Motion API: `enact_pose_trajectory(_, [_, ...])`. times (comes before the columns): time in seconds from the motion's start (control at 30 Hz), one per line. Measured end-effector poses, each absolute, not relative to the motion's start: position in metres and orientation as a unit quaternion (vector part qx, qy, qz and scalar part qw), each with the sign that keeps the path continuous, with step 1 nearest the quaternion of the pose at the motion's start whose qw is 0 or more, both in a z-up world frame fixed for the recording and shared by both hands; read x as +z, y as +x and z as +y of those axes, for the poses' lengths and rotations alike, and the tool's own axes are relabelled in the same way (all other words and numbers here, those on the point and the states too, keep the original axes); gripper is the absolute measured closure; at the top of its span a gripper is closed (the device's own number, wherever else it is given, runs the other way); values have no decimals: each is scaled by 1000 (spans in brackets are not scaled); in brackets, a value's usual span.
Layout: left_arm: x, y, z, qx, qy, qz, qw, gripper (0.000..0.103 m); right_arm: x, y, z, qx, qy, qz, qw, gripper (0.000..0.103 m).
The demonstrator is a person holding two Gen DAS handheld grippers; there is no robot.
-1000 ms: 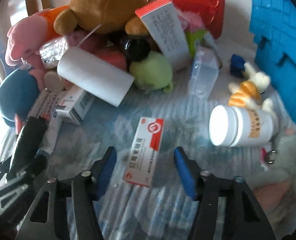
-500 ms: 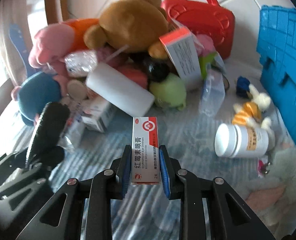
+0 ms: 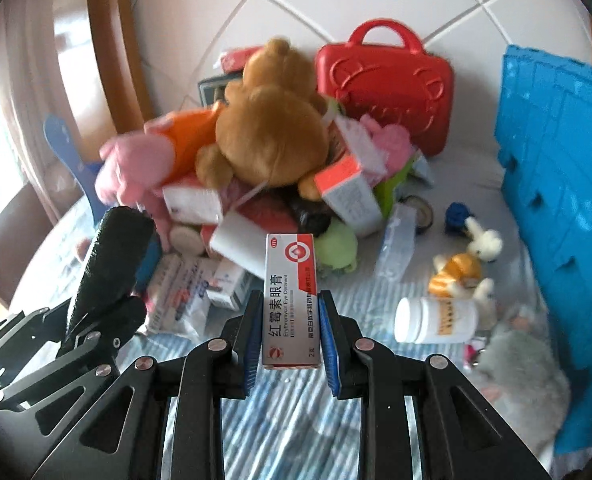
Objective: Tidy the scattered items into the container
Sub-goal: 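Carry the black roll and ointment box over the blue crate with both tools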
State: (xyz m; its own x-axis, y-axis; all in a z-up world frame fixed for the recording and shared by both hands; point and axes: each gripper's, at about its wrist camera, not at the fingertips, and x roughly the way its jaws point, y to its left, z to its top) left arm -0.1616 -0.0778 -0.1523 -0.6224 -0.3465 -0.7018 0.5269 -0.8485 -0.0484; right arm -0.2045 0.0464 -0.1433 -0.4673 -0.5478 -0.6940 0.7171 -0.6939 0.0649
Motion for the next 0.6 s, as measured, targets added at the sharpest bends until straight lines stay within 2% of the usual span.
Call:
enact_pose_trajectory(0.33, [-68, -152, -63, -921, 312, 114, 203, 68, -42, -192, 72, -882, 299, 107, 349, 77])
enact_pose_trajectory(0.6, [-10, -154, -38, -944, 268, 103, 165, 68, 19, -187, 100, -904, 262, 99, 324, 77])
